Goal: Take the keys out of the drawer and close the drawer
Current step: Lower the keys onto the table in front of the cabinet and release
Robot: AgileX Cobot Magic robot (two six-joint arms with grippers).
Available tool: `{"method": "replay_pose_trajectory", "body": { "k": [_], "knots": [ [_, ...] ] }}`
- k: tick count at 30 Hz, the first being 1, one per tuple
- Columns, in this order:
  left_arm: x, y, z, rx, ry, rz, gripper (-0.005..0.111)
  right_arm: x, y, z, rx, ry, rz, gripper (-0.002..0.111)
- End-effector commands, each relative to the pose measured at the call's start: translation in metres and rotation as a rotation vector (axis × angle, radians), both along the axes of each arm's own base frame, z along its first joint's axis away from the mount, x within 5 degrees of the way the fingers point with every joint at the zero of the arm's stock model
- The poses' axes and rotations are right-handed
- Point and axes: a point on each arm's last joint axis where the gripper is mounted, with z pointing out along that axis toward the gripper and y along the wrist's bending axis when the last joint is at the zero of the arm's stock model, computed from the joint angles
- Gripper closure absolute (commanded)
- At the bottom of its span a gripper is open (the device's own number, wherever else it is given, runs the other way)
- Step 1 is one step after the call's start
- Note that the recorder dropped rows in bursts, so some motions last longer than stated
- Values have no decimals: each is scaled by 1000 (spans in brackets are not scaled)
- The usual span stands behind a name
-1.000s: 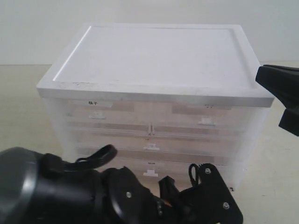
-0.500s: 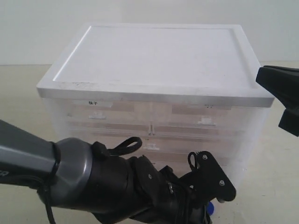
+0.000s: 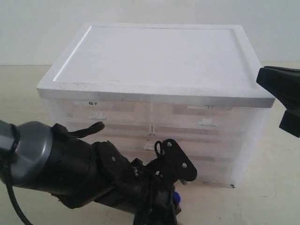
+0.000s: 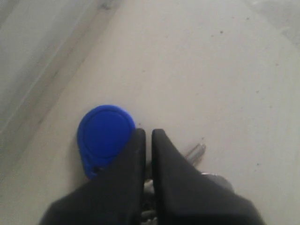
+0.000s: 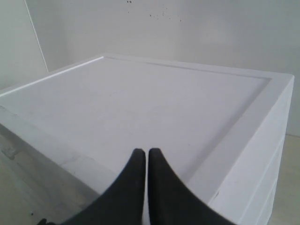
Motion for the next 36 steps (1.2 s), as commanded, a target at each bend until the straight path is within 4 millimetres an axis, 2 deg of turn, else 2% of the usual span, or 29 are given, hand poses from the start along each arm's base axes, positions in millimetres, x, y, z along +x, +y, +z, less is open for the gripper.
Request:
{"method": "replay_pose_trajectory", "body": {
  "k": [1,4,7,10,14,18,23,28,32,36],
  "knots": [
    [7,12,1,21,-34,35,102,1,-1,1,0,-4,-4,108],
    [13,14,9,21,-105,73,102,1,-1,1,0,-4,-4,108],
    [10,13,13,0,-81,52,102,1,-1,1,0,-4,-4,108],
    [-5,7,23,-43,-13,-59,102,1,-1,1,0,-4,-4,108],
    [-26,1,46,-89,-55,-153,102,1,-1,1,0,-4,-4,108],
    [-49,9,59,-102,-109,-164,102,1,-1,1,0,-4,-4,108],
    [-60,33,37,-25,-70,-84,102,1,-1,1,0,-4,-4,108],
    [-54,33,12,54,-62,-33,102,1,-1,1,-2,-2,-7,108],
    [-31,29,-7,99,-68,52,102,1,-1,1,-2,-2,-7,108],
    [-4,42,-12,113,-75,153,102,1,-1,1,-2,-2,-7,108]
  ]
}}
